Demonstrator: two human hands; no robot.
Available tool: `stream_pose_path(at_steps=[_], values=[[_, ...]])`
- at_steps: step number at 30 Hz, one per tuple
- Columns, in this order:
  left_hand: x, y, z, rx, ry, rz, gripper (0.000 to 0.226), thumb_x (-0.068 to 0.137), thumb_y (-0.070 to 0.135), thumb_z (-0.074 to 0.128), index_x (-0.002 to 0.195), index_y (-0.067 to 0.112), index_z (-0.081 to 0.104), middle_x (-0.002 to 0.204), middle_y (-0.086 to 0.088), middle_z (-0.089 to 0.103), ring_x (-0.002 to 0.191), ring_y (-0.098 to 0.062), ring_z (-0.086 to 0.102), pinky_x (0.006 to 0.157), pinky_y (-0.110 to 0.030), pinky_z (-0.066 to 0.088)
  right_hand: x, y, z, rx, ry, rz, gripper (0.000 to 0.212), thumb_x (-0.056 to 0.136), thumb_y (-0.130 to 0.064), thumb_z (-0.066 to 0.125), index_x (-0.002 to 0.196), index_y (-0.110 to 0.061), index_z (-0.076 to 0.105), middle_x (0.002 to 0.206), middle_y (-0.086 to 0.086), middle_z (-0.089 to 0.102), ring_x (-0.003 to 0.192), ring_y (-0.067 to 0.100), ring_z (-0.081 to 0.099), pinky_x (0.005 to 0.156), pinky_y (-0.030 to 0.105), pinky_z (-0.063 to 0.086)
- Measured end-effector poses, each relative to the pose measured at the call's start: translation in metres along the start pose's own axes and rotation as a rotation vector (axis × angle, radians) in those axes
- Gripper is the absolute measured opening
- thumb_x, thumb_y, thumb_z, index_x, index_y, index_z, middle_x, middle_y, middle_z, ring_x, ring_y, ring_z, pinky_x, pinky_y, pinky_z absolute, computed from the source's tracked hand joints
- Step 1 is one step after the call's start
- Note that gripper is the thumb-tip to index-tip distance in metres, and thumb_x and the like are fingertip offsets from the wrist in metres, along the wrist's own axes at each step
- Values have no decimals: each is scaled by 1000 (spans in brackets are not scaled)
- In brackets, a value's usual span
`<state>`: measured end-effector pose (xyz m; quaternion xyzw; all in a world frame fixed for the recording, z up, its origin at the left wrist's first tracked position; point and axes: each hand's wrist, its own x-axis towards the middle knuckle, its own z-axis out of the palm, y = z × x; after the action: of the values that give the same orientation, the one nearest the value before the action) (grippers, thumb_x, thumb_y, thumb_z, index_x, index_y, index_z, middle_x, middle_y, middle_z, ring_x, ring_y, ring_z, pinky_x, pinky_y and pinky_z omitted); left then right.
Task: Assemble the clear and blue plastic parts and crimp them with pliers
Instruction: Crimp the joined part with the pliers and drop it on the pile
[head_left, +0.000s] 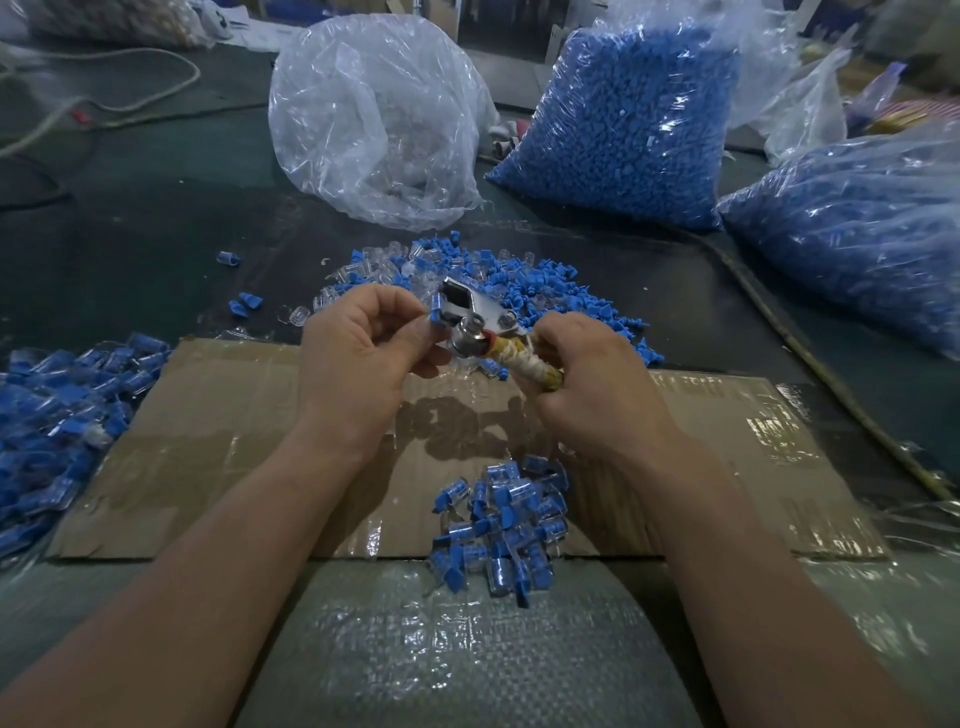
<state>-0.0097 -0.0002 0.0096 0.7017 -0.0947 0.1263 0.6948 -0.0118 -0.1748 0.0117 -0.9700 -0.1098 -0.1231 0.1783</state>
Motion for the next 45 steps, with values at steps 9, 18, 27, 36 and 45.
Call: stream_pose_path(at_steps=[9, 18, 27, 36, 45], values=[[3, -1, -4, -72, 87, -80, 18, 83, -3, 60, 76, 14, 59, 61, 6, 68, 53, -7, 63, 50, -16, 50, 1, 25, -5, 50, -35, 18, 27, 81, -20, 67, 106, -17, 55, 94, -8, 38, 89, 7, 35, 67, 19, 21], [-7, 7, -2, 69, -365, -132, 12, 61, 18, 70, 73, 21, 70, 70, 5, 71, 62, -3, 65, 60, -12, 50, 1, 50, -18, -78, 16, 420, 58, 67, -49, 75, 111, -16, 57, 99, 1, 45, 101, 23, 47, 85, 36, 40], [-12, 12, -3, 149, -728, -130, 13, 60, 32, 67, 67, 22, 72, 65, 9, 66, 55, 3, 56, 50, -8, 43, -1, 65, -23, -142, -88, 592, 74, 61, -57, 76, 119, -15, 55, 119, 10, 52, 111, 28, 47, 88, 37, 39], [3, -2, -8, 376, -80, -32, 21, 80, 6, 67, 86, 26, 68, 78, 11, 65, 66, 10, 60, 63, -2, 45, 0, 70, -21, -88, -162, 626, 82, 61, -57, 76, 125, -14, 50, 126, 10, 50, 114, 28, 45, 90, 36, 39], [8, -7, -14, 773, -174, -70, 32, 77, 11, 69, 106, 22, 68, 93, 5, 56, 79, -18, 57, 60, -21, 36, 0, 71, -20, -69, -208, 605, 90, 57, -63, 73, 130, -16, 46, 130, 8, 48, 117, 27, 45, 97, 41, 40]])
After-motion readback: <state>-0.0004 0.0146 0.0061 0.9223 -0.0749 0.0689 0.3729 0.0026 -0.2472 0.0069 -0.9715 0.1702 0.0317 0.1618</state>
